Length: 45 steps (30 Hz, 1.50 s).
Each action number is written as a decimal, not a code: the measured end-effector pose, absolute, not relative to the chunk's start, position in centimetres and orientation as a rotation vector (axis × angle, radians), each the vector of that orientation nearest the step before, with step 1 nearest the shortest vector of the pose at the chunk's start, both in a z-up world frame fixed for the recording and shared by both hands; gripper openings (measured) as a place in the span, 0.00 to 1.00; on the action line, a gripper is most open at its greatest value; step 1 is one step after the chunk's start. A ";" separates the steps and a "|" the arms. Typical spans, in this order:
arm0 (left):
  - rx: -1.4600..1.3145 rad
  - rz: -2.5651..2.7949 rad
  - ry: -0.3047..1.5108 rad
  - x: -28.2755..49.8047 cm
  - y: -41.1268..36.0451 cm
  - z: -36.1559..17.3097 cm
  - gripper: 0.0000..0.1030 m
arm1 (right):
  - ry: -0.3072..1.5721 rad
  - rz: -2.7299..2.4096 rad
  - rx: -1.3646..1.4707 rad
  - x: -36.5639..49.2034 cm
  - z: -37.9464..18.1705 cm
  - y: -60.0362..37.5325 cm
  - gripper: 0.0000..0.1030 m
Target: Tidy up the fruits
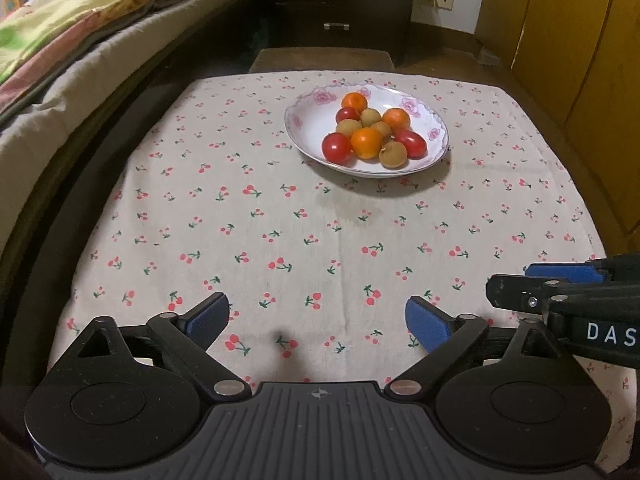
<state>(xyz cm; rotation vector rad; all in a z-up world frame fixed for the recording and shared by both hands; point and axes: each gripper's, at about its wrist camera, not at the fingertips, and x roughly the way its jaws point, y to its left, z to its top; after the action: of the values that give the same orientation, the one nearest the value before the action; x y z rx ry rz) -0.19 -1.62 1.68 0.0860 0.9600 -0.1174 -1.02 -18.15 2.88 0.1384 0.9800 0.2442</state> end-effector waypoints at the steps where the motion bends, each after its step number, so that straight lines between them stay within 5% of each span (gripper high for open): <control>1: 0.088 -0.113 0.959 -0.2 -1.6 1.7 0.98 | 0.980 0.244 0.139 -1.0 2.9 -18.1 0.35; 45: 0.109 -0.089 0.944 -0.4 -1.3 1.7 0.99 | 1.000 0.247 0.146 -1.1 2.3 -18.1 0.37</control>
<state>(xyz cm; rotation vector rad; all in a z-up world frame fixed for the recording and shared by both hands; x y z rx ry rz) -0.43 -1.34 1.73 0.1089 0.9442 -0.0893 -1.11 -18.06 2.34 0.1456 1.0002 0.2470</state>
